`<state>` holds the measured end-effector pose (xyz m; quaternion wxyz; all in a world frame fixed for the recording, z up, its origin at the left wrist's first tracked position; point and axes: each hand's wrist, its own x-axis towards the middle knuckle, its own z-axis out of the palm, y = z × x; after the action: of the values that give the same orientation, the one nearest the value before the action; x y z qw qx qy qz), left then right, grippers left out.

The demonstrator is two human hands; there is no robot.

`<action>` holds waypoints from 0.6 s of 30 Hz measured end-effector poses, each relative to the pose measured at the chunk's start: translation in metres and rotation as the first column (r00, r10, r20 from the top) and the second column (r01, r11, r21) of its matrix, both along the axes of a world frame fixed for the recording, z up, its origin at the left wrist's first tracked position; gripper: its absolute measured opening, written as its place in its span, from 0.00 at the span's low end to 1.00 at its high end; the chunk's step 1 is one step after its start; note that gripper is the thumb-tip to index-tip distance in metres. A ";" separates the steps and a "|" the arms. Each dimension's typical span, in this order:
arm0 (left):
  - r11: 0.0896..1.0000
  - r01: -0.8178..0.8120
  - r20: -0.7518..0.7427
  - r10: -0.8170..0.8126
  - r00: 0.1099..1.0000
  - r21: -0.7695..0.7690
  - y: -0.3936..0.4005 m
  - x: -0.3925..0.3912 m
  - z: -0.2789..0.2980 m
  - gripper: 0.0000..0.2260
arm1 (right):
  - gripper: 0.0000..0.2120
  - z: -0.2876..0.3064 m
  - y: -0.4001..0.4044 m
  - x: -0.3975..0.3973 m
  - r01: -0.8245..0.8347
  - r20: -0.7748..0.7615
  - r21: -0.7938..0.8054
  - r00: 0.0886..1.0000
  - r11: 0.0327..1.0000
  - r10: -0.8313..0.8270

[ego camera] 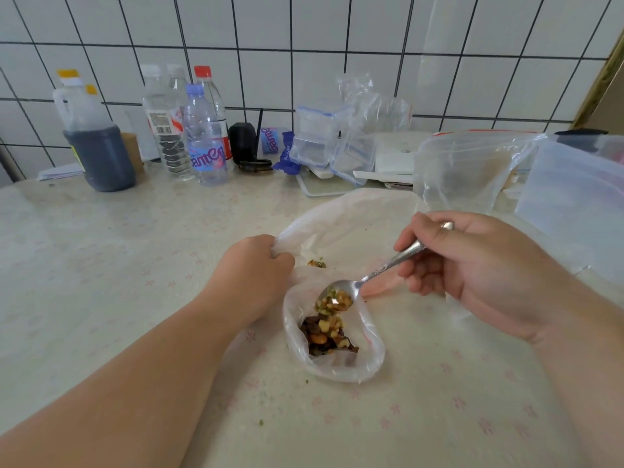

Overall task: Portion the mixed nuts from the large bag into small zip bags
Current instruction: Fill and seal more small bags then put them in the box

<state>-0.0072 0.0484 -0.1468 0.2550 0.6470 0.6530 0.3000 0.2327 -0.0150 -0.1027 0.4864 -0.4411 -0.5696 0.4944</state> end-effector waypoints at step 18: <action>0.999 0.037 -0.026 -0.036 0.999 0.028 -0.001 0.000 -0.004 0.08 | 0.15 -0.020 0.010 -0.007 0.457 0.149 0.190 0.861 0.869 -0.486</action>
<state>-0.0075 0.0478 -0.1505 0.2428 0.6662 0.6398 0.2964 0.2253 -0.0054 -0.1228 0.5670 -0.5753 -0.5233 0.2715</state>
